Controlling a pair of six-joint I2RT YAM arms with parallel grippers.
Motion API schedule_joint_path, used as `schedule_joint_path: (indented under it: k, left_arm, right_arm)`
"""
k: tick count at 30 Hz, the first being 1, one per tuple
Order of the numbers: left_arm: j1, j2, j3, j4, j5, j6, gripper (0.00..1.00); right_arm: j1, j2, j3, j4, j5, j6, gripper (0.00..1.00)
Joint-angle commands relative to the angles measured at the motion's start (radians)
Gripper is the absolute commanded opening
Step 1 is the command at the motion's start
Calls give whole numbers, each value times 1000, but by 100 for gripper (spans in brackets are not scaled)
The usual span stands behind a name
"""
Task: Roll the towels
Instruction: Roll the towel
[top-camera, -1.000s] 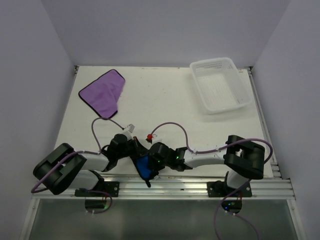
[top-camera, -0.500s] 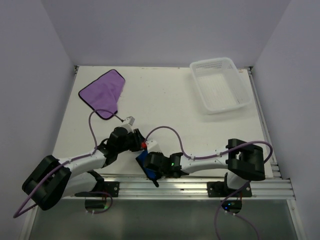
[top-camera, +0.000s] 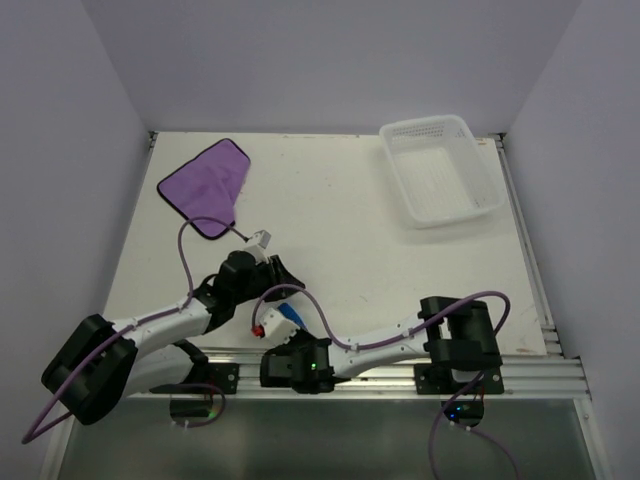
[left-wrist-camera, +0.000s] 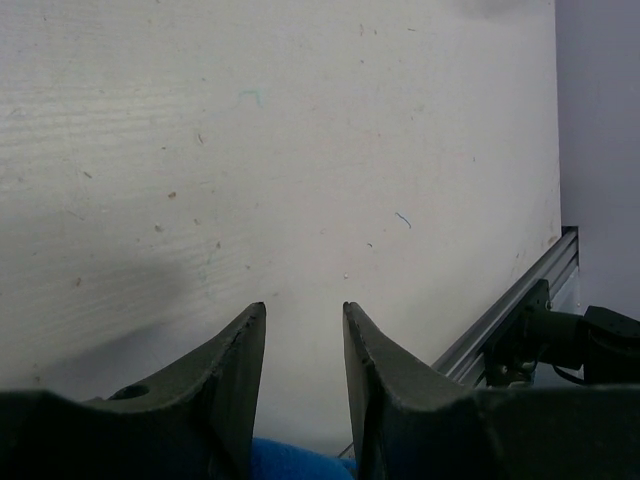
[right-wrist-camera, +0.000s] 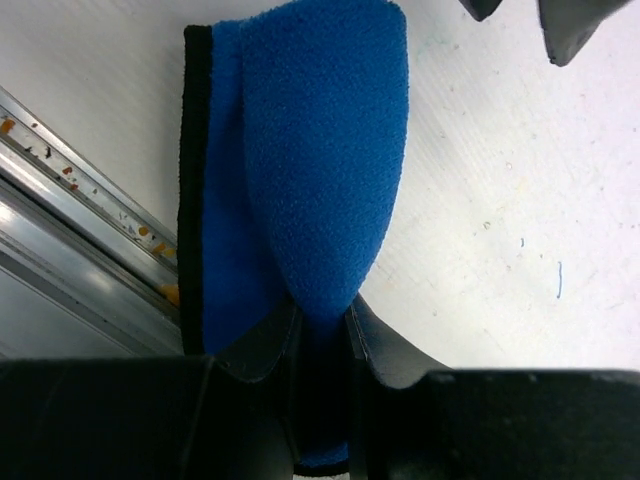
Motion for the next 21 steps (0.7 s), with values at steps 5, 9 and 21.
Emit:
schedule_joint_path:
  k: [5, 9, 21]
  left_arm:
    - [-28, -44, 12, 40, 26, -45, 41]
    - [-28, -51, 3, 43, 32, -47, 41]
    - [-87, -20, -22, 141, 52, -116, 41]
  right_arm:
    - [19, 84, 80, -126, 131, -4, 1]
    - [34, 138, 123, -205, 189, 8, 1]
    - [45, 311, 233, -377, 298, 20, 2]
